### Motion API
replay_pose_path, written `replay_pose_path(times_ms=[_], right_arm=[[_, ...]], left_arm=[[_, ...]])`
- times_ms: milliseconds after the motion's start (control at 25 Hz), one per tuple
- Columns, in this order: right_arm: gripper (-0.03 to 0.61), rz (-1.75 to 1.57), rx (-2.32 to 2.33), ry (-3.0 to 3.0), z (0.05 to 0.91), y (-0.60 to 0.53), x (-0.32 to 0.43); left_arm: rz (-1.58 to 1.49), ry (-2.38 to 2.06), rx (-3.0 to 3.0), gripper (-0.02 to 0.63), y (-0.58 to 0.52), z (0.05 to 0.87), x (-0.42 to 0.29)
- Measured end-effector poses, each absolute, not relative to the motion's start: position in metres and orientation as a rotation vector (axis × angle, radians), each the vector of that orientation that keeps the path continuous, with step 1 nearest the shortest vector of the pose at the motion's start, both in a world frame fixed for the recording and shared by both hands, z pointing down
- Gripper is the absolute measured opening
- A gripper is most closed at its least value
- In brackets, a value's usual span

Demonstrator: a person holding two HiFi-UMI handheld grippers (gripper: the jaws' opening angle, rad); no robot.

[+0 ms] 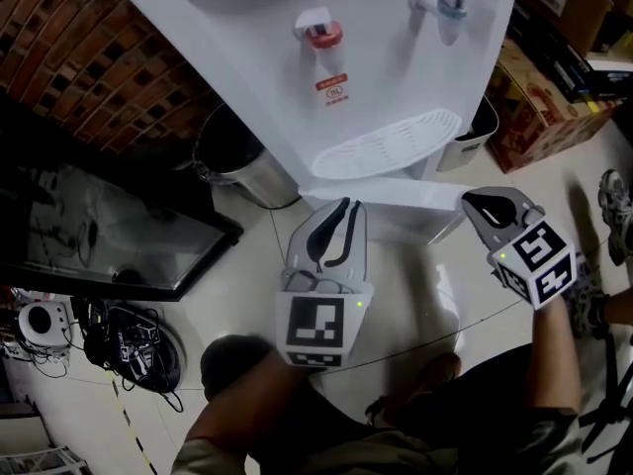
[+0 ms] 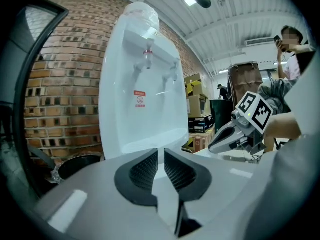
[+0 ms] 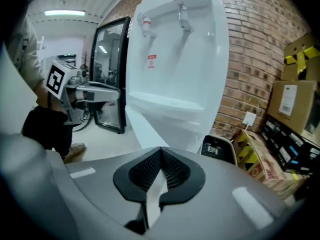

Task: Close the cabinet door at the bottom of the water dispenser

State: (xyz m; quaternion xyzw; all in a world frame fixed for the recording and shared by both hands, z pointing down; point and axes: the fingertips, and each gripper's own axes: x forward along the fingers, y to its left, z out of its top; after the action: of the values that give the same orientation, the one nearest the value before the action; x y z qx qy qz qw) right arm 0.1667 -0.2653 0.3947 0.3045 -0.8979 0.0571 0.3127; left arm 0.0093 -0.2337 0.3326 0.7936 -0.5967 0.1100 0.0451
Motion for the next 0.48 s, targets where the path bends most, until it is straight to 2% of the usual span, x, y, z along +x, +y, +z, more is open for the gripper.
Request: replay_pose_path(times_ms=[120, 320, 480], right_arm=[[0.000, 0.109, 0.990, -2.357, 0.394, -0.290, 0.170], [0.000, 0.099, 1.234, -2.366, 0.395, -0.331, 0.175], [0.000, 0.407, 1.429, -2.504, 0.398, -0.359, 0.181]], left_arm=[[0.325, -1.837, 2.419, 0.014, -0.234, 0.334, 0.006], [0.300, -1.835, 2.417, 0.008, -0.231, 0.329, 0.004], [0.272, -1.845, 2.407, 0.005, -0.228, 0.321, -0.001]])
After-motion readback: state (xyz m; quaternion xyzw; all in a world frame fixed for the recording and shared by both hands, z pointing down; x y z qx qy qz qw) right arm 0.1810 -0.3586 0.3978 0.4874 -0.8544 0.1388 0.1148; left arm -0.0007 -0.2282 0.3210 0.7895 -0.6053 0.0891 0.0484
